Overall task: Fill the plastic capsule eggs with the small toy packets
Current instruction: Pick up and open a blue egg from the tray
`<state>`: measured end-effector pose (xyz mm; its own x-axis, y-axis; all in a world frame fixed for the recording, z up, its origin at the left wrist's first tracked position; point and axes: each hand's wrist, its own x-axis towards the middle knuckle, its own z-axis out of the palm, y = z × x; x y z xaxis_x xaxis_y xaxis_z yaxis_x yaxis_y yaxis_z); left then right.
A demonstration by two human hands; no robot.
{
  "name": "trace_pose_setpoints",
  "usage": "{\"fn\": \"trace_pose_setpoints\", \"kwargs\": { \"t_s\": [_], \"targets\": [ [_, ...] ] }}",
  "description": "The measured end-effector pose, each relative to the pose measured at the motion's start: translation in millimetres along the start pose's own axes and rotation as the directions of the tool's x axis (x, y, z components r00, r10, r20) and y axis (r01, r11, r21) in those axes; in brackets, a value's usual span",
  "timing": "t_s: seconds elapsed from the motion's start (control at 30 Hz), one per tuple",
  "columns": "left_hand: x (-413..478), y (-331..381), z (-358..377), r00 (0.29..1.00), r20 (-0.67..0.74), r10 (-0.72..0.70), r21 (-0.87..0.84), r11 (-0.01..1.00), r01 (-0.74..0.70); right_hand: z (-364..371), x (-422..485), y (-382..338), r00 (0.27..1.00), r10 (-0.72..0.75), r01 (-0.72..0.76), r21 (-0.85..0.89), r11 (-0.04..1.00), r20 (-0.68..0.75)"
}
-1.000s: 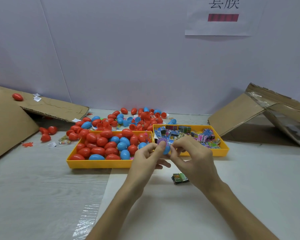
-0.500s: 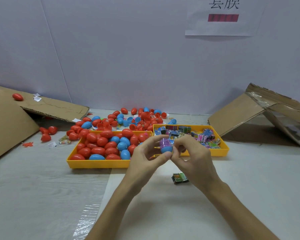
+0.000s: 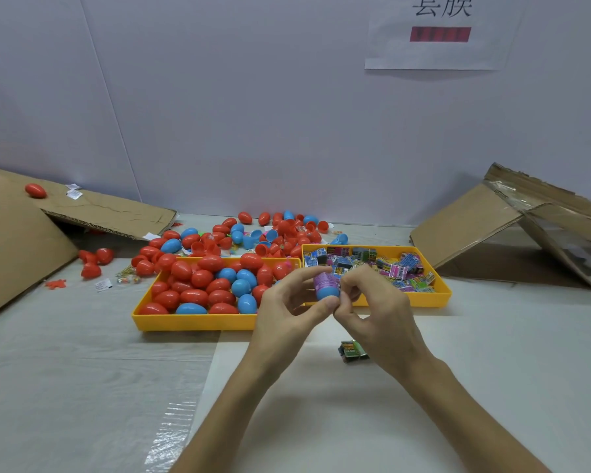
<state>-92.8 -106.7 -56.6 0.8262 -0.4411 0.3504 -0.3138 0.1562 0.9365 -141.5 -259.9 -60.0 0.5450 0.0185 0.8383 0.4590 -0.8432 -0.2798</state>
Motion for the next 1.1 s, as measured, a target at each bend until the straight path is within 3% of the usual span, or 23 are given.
{"fn": "trace_pose_setpoints", "kwargs": {
  "t_s": [0.3, 0.43, 0.57, 0.73, 1.1],
  "targets": [
    [4.0, -2.1, -3.3, 0.989, -0.144, -0.018, -0.065, 0.998, 0.009, 1.8, -1.6, -0.2, 0.989, 0.128, -0.113, 0.187, 0.976, -0.073],
    [4.7, -4.5, -2.3, 0.990, -0.141, 0.001, -0.030, 1.000, -0.005, 0.1, -0.8, 0.2, 0.997, 0.080, -0.076, 0.222, 0.972, -0.009],
    [2.8, -3.4, -0.9, 0.992, -0.128, -0.021, -0.068, 0.998, 0.012, 3.5, -1.4, 0.1, 0.999, 0.029, -0.036, 0.216, 0.976, 0.035],
    [2.5, 0.5, -4.5, 0.996, -0.067, -0.059, -0.186, 0.981, 0.045, 3.2, -2.2, 2.6, 0.997, 0.037, -0.023, 0.208, 0.978, -0.063],
    [0.9, 5.1, -0.9, 0.996, -0.081, -0.045, -0.208, 0.978, 0.027, 3.8, -4.2, 2.7, 0.988, 0.053, -0.034, 0.132, 0.991, -0.143]
  ]
}}
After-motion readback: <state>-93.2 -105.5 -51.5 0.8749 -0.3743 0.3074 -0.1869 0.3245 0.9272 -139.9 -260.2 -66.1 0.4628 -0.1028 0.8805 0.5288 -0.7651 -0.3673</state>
